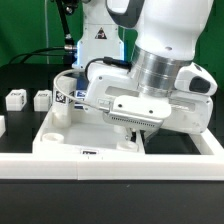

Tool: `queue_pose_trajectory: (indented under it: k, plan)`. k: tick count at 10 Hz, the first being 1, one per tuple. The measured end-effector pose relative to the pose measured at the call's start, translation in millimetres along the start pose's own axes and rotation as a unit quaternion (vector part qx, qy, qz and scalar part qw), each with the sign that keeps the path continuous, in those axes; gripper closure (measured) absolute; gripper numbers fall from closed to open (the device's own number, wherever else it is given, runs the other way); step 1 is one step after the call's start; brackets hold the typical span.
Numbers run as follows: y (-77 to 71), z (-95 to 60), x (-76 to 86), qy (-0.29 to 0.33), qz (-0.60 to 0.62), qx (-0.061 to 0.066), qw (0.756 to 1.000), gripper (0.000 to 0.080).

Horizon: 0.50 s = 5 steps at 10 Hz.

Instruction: Assemble square table

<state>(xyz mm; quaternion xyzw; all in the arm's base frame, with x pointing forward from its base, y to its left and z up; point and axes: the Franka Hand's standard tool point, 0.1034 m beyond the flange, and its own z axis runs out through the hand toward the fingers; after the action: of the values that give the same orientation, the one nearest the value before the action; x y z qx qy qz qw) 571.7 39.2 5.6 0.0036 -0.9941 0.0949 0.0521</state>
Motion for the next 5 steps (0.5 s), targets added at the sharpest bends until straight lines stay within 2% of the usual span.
queue_pose_trajectory:
  k: [2,3,5]
  plan:
    - [1.2,-0.1,0.6,-0.001,-0.054,-0.026,0.998,0.0735]
    - [5.0,-1.9,3.1,0.012,-0.064,-0.028,0.997,0.0735]
    - [11.6,-7.7,5.5,0.043,-0.1,-0.024,0.994,0.0726]
